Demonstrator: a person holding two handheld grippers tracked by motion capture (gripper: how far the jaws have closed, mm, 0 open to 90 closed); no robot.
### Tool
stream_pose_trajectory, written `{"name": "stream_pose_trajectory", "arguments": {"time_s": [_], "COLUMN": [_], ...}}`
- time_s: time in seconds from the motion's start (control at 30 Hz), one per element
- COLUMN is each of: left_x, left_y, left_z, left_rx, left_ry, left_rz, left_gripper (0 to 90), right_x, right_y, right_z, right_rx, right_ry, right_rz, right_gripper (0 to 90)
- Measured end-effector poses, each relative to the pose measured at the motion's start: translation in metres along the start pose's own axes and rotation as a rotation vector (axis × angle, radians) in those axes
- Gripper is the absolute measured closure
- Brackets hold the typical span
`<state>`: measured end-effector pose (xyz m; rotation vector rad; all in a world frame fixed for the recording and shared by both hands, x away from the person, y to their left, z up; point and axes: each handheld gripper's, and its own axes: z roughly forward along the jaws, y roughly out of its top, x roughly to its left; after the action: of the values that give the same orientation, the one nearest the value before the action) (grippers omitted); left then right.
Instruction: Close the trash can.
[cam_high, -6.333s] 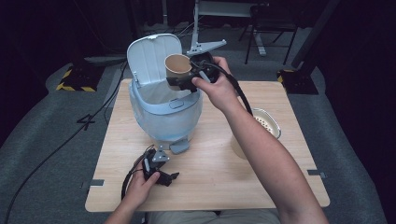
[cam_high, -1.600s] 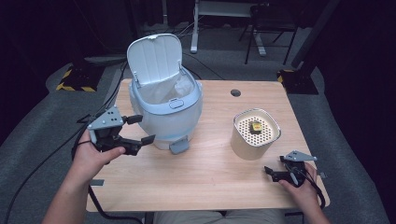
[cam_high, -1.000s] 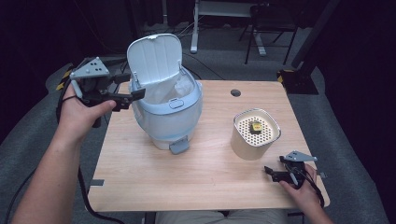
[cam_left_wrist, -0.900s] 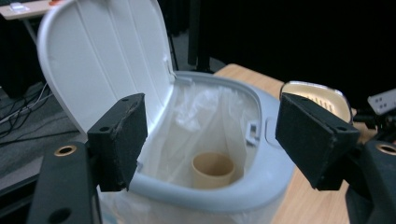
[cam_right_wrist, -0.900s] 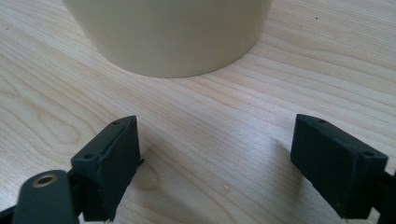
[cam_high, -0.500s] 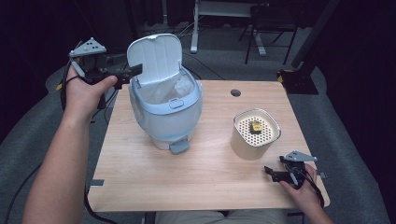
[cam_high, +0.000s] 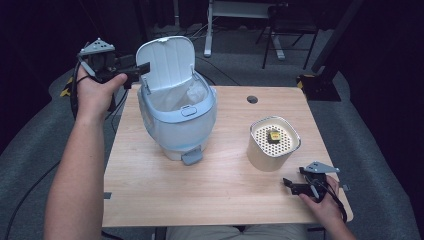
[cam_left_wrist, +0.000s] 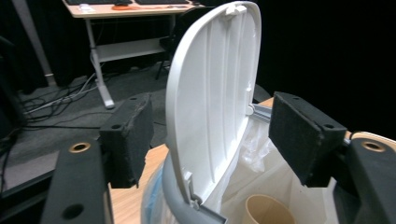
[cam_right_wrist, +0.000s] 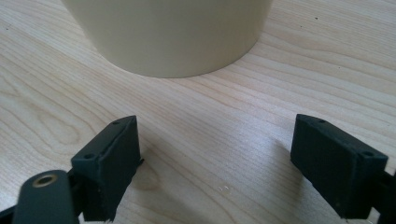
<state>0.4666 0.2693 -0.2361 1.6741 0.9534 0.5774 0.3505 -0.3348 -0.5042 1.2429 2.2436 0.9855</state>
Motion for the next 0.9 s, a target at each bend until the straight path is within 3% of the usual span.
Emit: {"name": "stream_pose_trajectory", "arguments": {"time_s": [0.2, 0.43, 0.5, 0.7, 0.9], "left_x": [-0.003, 0.0, -0.003, -0.013, -0.025], "left_y": [-0.002, -0.003, -0.004, -0.013, -0.018], "left_z": [0.007, 0.001, -0.001, -0.009, -0.011], "left_rx": [-0.011, -0.011, -0.005, 0.019, 0.037], "left_ry": [-0.02, -0.062, -0.079, -0.178, -0.243], "left_rz": [0.014, 0.029, 0.053, 0.111, 0.15], "left_gripper": [32.3, 39.3, 39.5, 40.8, 37.7], "right_x": [0.0, 0.0, 0.0, 0.0, 0.0], "right_y": [0.0, 0.0, 0.0, 0.0, 0.0], "right_z": [0.0, 0.0, 0.0, 0.0, 0.0], "right_rx": [0.0, 0.001, 0.0, 0.001, 0.001], "right_ry": [0.0, -0.001, -0.001, -0.002, -0.003], "right_rz": [0.0, 0.001, 0.001, 0.001, 0.001], "right_gripper": [16.0, 15.9, 16.0, 16.0, 16.0]}}
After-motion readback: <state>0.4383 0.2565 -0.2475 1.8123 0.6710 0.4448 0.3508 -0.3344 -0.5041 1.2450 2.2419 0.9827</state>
